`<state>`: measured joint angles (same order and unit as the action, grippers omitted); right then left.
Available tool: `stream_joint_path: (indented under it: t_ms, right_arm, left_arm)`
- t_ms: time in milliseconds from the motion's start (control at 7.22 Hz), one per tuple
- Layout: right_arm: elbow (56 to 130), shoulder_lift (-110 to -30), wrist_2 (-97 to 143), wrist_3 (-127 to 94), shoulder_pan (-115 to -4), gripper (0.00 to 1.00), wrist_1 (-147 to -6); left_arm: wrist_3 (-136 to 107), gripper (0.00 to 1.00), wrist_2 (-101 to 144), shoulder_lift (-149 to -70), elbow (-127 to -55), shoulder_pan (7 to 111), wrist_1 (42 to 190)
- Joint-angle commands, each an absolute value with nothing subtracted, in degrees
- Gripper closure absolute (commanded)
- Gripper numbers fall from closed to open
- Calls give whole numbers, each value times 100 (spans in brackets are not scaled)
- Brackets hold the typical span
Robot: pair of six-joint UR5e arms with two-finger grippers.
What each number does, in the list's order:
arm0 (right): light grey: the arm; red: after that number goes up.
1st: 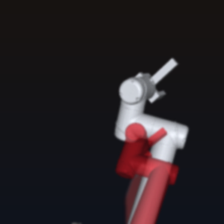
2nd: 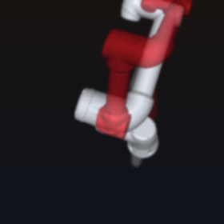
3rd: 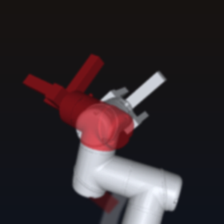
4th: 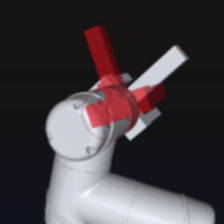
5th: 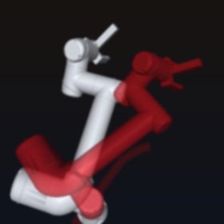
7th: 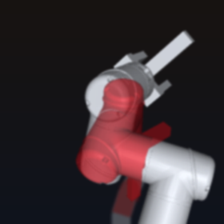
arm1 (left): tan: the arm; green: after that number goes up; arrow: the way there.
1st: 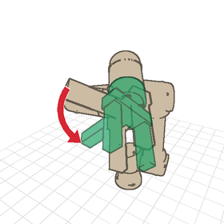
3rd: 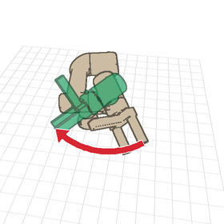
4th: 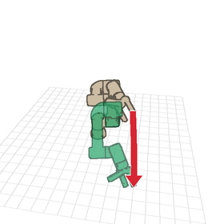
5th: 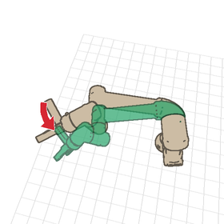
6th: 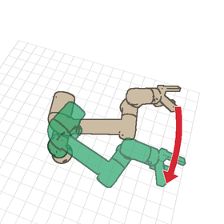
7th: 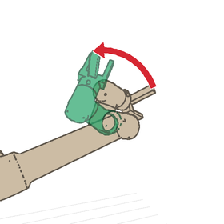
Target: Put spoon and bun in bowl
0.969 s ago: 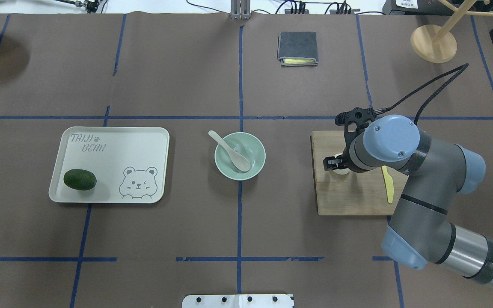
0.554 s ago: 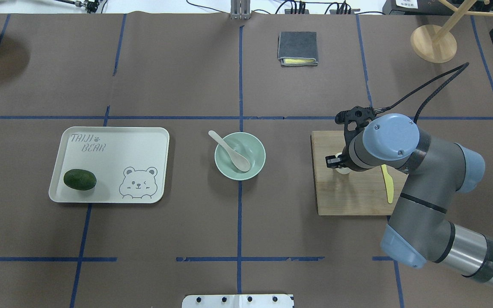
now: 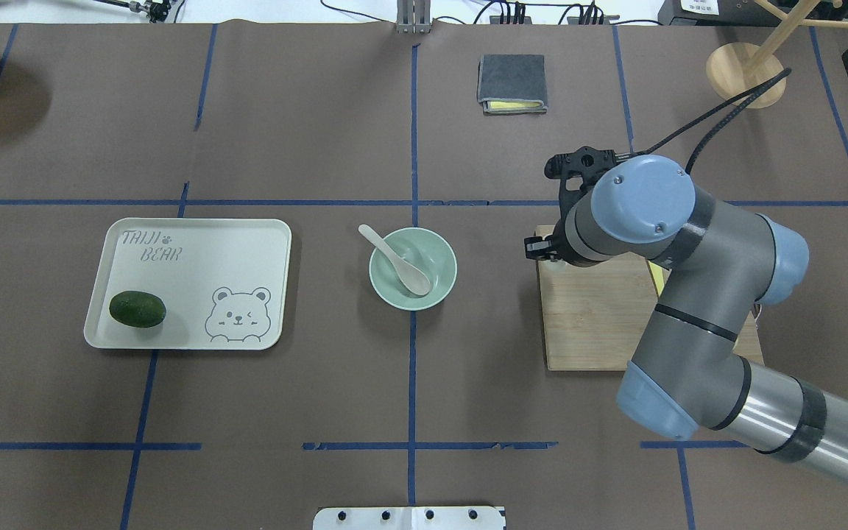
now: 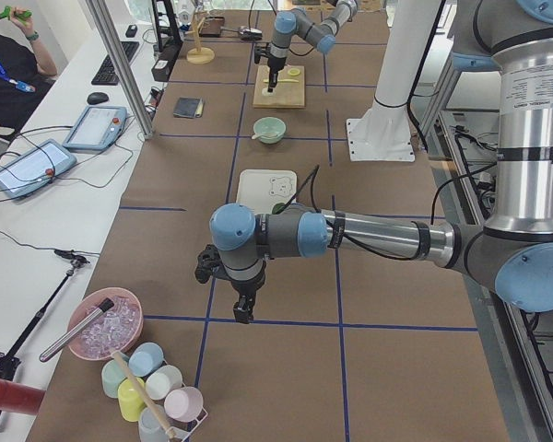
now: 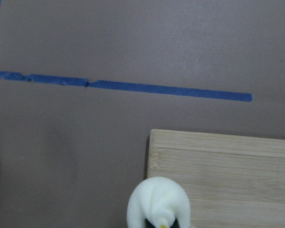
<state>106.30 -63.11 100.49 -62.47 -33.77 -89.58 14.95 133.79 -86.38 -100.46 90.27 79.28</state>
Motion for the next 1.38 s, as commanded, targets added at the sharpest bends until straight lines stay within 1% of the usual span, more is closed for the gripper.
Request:
stream_joint_path:
  t_ms: [0,138,277,415,554,692,831,1108,1246]
  right_arm:
    - [10478,-5374,10055,-6869,-3305,100,-9588]
    - [10042,-4839,10029,-7178,-3200,100,-9598]
    - [9402,-4286,9985,-7424,-3069,100,-9589]
    - [9065,-4011,9828,-7549,-2919,100,-9580]
    - [8940,-3930,9730,-7550,-2787,100,-9571]
    - [8912,-3946,9730,-7550,-2751,60,-9571]
    - [8912,-4007,9721,-7541,-2742,14,-9580]
    - [8912,-4008,9721,-7462,-2742,2,-9589]
    - [8938,-3999,9729,-7453,-2751,1,-9589]
  left_arm:
    - [1485,0,13377,-8657,-10072,9026,7928]
    - [1477,0,13377,-8675,-10177,9026,7919]
    - [1450,0,13377,-8666,-10247,9026,7910]
    - [1441,0,13386,-8683,-10265,9026,7910]
    - [1441,0,13403,-8692,-10266,9026,7910]
    - [1441,0,13421,-8701,-10274,9026,7910]
    - [1441,0,13430,-8710,-10266,9026,7910]
    - [1433,0,13438,-8710,-10266,9026,7910]
    - [1433,0,13438,-8710,-10257,9026,7910]
